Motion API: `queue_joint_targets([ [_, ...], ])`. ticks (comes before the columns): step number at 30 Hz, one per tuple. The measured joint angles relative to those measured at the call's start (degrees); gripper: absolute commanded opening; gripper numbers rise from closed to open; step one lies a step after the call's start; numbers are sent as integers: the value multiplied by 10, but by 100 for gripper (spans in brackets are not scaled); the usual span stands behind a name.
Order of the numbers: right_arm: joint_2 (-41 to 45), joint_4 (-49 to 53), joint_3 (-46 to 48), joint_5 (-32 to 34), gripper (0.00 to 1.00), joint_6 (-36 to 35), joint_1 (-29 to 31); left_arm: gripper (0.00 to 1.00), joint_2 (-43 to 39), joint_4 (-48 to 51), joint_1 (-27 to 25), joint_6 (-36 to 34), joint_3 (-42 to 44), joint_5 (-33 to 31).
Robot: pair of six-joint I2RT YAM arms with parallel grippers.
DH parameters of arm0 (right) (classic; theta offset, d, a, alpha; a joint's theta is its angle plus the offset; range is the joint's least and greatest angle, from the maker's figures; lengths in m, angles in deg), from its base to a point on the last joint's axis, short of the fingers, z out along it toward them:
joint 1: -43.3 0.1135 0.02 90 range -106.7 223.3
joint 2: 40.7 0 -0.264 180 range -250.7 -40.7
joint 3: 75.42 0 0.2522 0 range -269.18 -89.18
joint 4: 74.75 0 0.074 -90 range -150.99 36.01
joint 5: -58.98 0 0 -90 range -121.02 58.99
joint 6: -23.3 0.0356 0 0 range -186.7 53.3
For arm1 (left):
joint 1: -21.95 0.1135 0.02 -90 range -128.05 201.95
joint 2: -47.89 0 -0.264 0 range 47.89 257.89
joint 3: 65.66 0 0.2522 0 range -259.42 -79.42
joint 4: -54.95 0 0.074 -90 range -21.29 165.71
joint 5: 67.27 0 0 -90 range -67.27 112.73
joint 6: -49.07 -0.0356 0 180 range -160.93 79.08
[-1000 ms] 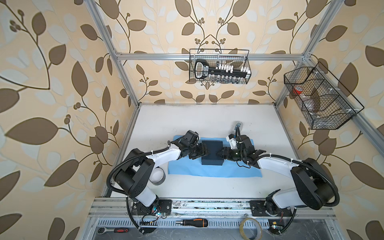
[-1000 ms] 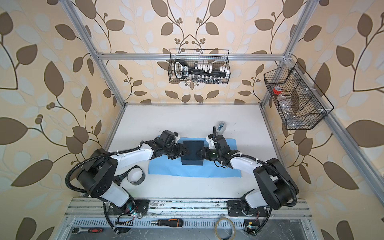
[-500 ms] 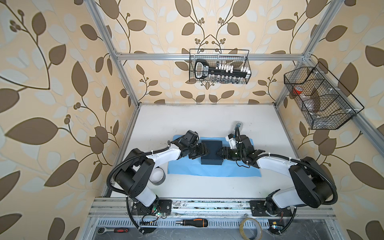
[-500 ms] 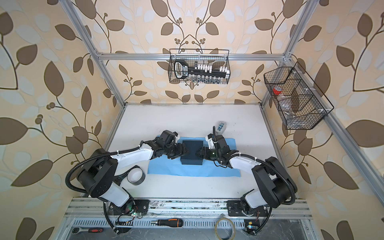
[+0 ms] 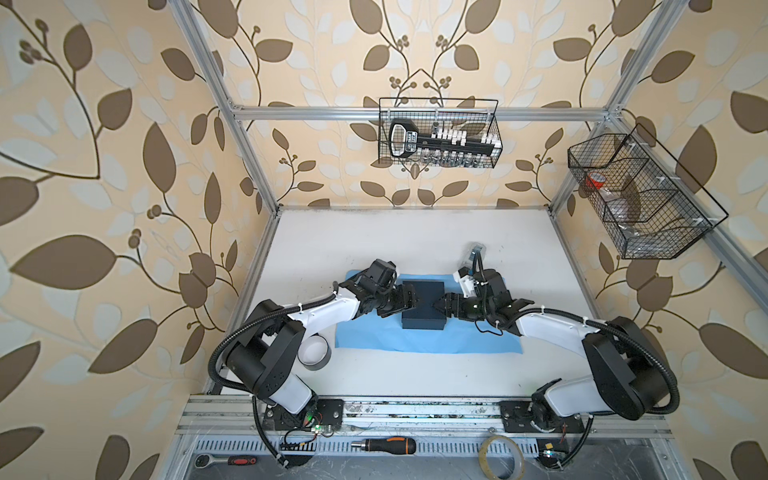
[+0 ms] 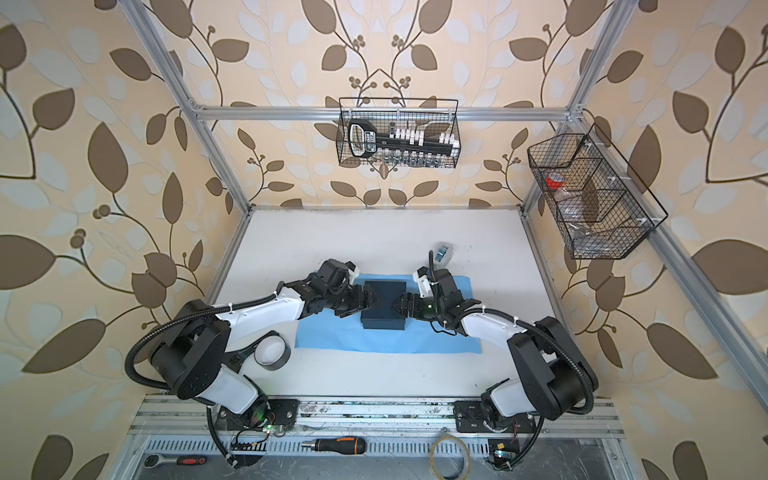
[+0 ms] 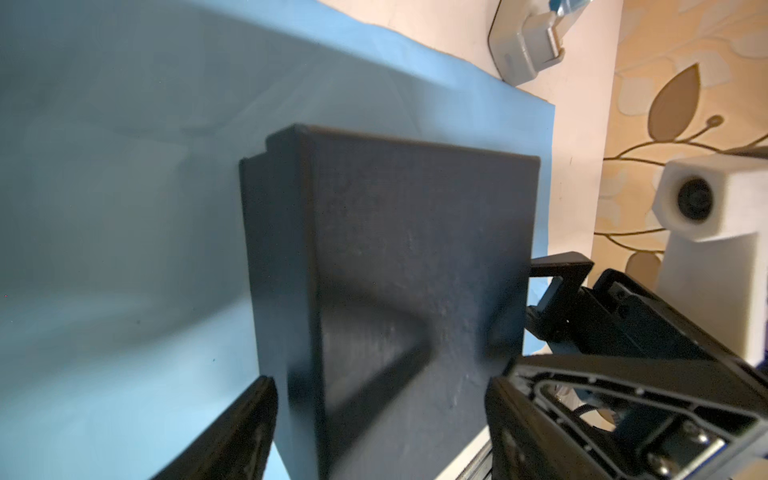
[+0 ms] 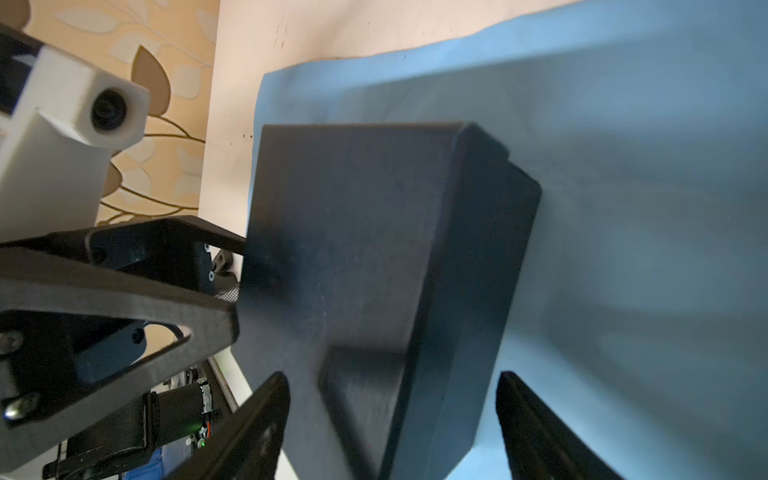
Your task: Wrap the gift box in paper
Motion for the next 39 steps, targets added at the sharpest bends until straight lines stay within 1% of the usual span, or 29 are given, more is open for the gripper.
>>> queue_joint_targets([
  [4, 16, 2, 0, -1, 85, -4, -11, 82, -45, 7, 28, -8, 9, 0],
  [7, 8, 2, 0, -6, 86, -6, -8, 78, -70, 3, 76, -11, 26, 14],
  [10, 6, 2, 0, -14, 87, -7, -20, 68, -64, 3, 127, -14, 41, 28],
  [12, 10, 2, 0, -19, 85, -8, -43, 60, -43, 3, 150, -16, 42, 30],
  [15, 22, 2, 7, -20, 80, -8, -92, 50, -5, 3, 152, -23, 41, 31],
  [17, 23, 5, 9, -12, 78, -7, -121, 44, 18, -2, 152, -23, 41, 33],
  [20, 9, 8, 9, 11, 70, -7, -146, 36, 51, -13, 152, -27, 41, 35],
  [24, -31, 12, 9, 38, 61, -8, -150, 32, 77, -31, 152, -29, 48, 36],
  [29, -64, -4, 15, 45, 51, -12, -151, 30, 71, -71, 153, -29, 73, 35],
  [35, -72, -27, 19, 45, 49, -13, -141, 29, 58, -123, 173, -30, 111, 48],
  [39, -74, -32, 19, 45, 50, -13, -125, 29, 45, -132, 195, -32, 130, 55],
])
